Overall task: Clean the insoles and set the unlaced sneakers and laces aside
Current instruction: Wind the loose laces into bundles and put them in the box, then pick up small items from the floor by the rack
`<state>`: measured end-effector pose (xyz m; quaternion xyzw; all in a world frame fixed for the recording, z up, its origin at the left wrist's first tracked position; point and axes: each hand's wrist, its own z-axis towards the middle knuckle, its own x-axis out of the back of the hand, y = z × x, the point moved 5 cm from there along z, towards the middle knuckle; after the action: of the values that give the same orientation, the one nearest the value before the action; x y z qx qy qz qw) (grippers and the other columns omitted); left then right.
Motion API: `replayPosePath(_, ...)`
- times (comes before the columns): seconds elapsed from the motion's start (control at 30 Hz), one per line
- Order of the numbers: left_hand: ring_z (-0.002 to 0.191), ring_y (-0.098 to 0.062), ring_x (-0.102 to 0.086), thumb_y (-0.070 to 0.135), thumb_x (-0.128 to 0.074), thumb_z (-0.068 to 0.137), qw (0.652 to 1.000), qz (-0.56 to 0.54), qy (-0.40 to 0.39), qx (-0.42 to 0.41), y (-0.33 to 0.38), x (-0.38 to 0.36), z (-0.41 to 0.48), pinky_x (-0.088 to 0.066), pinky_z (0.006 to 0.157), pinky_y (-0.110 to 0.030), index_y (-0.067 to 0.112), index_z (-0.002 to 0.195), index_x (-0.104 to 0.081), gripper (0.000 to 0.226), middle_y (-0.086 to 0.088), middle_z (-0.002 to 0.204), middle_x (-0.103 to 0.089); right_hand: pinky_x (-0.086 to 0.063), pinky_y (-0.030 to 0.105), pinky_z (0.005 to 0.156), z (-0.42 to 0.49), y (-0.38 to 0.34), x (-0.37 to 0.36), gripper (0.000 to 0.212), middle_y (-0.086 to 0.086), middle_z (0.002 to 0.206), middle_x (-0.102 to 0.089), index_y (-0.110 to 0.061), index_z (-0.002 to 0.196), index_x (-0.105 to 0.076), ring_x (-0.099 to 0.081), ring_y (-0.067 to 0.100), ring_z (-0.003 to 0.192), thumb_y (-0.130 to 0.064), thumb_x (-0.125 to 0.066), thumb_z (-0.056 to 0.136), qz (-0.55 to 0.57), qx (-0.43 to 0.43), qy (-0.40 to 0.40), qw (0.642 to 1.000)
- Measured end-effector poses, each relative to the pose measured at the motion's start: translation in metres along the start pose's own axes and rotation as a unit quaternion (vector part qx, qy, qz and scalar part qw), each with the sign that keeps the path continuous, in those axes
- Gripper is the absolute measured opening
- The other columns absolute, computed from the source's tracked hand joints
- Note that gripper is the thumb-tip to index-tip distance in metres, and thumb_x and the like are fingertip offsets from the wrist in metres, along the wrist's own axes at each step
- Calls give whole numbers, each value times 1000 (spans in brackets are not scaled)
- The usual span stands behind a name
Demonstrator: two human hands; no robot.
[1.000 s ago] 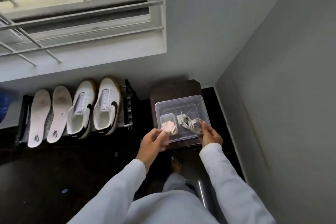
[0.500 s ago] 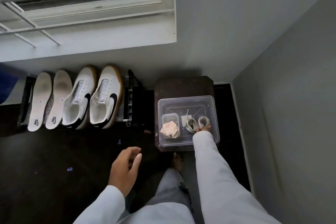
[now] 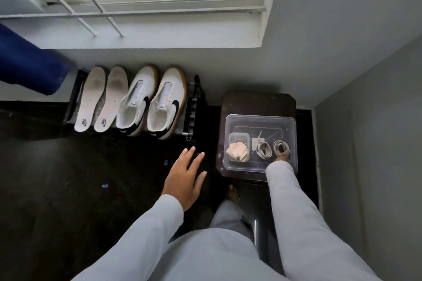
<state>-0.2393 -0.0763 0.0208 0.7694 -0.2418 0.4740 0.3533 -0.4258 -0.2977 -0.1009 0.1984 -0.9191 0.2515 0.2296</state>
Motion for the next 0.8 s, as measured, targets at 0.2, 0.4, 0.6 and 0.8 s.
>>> replayPosePath(0.2, 151, -25, -15, 51, -30, 99, 997, 45, -54, 31, -52, 3, -37, -20, 121, -46, 25, 152, -29, 58, -4, 161, -27, -41, 34, 99, -84, 13, -27, 34, 16, 133, -55, -8, 122, -60, -55, 35, 119, -18, -62, 90, -24, 171, 2, 985)
replayPosePath(0.4, 153, -23, 2, 56, -22, 100, 987, 84, -98, 98, -138, 2, -97, -3, 123, -49, 31, 155, -6, 63, 0, 165, -8, -24, 35, 116, -182, 74, -93, 47, 17, 149, -37, -2, 132, -52, -33, 32, 140, -18, -65, 90, -295, 418, -100, 854)
replayPosePath(0.6, 152, -25, 6, 57, -19, 100, 981, 67, -110, 147, -236, 2, -162, 0, 122, -51, 30, 155, -1, 64, -2, 166, -4, -28, 41, 116, -266, 146, -164, 73, 3, 164, -2, -19, 153, -20, -1, 22, 151, -45, -55, 94, -539, 513, -126, 656)
replayPosePath(0.8, 153, -24, 4, 52, -21, 102, 970, -2, -107, 219, -346, -2, -229, 0, 122, -50, 29, 156, -6, 60, -2, 165, -6, -22, 40, 120, -322, 202, -238, 84, 0, 164, 12, -23, 156, -3, 10, 22, 151, -62, -43, 93, -644, 506, -122, 561)
